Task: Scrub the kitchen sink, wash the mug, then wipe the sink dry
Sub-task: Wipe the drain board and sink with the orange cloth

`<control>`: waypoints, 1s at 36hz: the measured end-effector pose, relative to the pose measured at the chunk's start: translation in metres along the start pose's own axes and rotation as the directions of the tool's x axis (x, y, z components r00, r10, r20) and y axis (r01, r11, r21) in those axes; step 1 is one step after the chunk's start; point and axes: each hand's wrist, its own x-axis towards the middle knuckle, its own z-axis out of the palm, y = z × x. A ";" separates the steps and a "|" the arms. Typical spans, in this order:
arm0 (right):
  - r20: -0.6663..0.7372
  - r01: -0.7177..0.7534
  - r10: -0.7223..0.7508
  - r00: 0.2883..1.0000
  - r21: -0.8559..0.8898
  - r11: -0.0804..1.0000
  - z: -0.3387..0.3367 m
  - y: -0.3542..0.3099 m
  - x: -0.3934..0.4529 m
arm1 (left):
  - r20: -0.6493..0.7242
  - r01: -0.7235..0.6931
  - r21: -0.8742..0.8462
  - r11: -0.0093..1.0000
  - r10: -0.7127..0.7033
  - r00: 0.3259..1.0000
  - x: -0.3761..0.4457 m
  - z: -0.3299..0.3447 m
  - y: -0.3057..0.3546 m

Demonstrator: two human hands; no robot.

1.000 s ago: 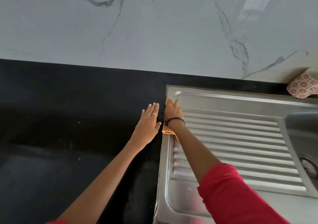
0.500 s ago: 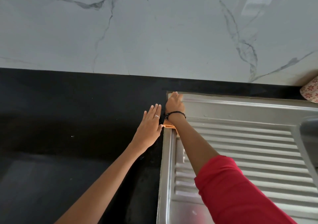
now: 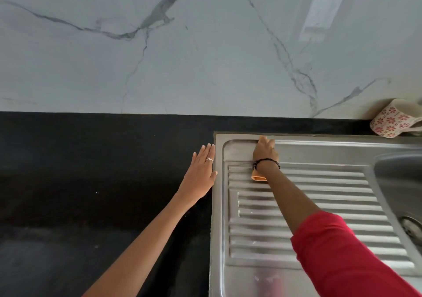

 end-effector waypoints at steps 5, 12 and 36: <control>0.166 -0.120 0.086 0.982 0.206 0.971 -0.038 0.039 -0.004 | -0.014 -0.035 -0.009 0.999 0.035 0.999 -0.008 -0.005 0.011; 0.473 -0.476 0.062 0.879 0.876 0.079 -0.083 0.077 -0.055 | 0.000 -0.081 -0.055 0.995 0.081 0.997 -0.024 -0.012 0.033; 0.272 -0.207 0.025 0.962 0.666 0.717 -0.067 0.026 -0.101 | 0.072 -0.024 -0.083 0.996 0.030 0.997 -0.071 -0.003 0.043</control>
